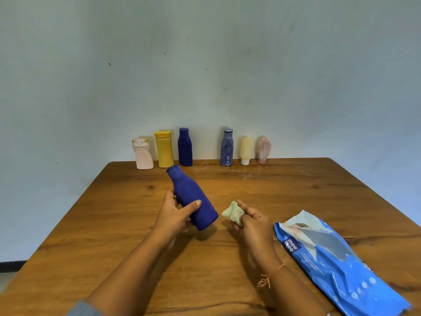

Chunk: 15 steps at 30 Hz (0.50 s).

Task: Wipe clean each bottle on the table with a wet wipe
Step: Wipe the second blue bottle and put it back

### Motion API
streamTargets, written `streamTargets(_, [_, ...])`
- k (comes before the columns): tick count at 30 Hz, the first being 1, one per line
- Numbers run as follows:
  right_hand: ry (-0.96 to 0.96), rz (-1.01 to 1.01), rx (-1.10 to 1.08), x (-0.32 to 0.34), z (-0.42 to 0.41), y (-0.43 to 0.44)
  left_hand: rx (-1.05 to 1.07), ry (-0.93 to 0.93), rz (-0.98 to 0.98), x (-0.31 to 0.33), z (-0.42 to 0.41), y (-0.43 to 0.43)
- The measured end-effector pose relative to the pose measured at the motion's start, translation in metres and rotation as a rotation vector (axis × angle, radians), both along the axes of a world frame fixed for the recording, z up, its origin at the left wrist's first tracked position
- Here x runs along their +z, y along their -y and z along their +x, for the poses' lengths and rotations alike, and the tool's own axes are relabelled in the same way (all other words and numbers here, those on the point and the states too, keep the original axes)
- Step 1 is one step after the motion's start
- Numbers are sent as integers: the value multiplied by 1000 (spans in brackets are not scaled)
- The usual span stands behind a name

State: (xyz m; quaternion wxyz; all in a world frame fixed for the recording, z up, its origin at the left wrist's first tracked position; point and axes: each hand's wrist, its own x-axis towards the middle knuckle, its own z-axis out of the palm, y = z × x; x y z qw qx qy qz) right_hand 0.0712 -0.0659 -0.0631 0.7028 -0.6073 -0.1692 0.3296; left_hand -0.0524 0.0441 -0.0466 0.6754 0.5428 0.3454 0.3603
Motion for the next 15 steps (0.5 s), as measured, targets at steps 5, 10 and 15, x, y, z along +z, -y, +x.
streamTargets(5, [-244, -8, -51, 4, 24, -17, 39, -152, 259, 9, 19, -29])
streamTargets(10, [-119, -105, -90, -10, 44, -47, 77, -272, 406, 13, 49, -69])
streamTargets(15, [192, -242, -124, -11, 55, -62, 75, -377, 560, 6, 87, -102])
